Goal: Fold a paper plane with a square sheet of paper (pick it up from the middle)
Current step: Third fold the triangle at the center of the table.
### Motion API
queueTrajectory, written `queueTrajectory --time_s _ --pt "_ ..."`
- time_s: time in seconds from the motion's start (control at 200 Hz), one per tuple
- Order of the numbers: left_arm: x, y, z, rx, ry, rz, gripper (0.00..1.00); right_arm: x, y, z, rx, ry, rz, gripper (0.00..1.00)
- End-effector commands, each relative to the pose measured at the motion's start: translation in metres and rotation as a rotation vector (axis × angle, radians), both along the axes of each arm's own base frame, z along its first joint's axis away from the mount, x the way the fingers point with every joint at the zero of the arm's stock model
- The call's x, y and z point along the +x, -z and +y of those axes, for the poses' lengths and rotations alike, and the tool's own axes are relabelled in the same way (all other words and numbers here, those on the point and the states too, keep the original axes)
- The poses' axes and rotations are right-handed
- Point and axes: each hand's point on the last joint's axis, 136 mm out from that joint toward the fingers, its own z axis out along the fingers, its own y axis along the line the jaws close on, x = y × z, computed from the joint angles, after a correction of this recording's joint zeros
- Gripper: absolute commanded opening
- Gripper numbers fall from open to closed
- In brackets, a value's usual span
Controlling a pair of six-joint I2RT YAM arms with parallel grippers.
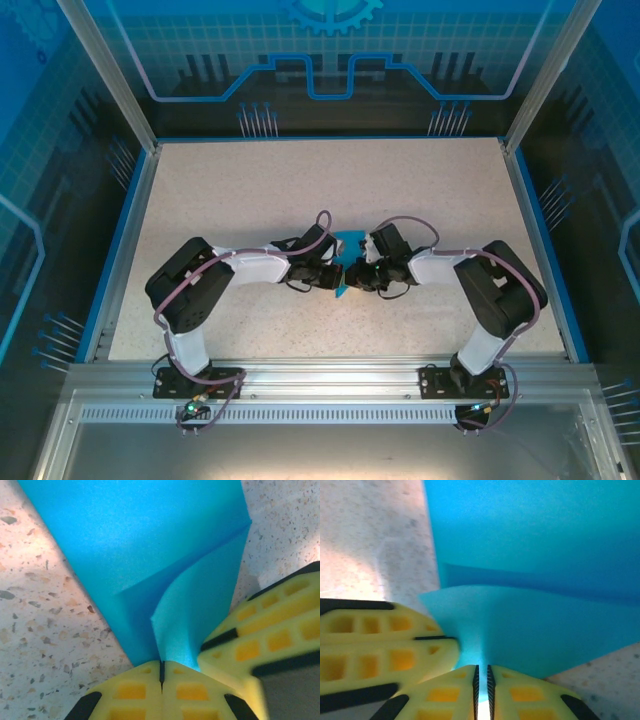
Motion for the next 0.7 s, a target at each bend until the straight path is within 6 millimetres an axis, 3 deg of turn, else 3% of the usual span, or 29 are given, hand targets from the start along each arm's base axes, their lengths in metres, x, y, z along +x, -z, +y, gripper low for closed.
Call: queueTrajectory --time_s 0.0,0.33,0.695 --pt "-0.008 0.026 0.023 0.073 -0.046 0.060 0.00 -0.009 0.018 -0.006 -0.038 0.015 0.031 0.16" --pt "-0.008 0.026 0.027 0.060 -0.059 0.069 0.00 -0.020 -0.020 0.005 0.018 -0.018 -0.066 0.18" --pt "-0.007 0.027 0.027 0.042 -0.065 0.080 0.00 -0.021 -0.010 0.021 0.029 -0.031 -0.075 0.17"
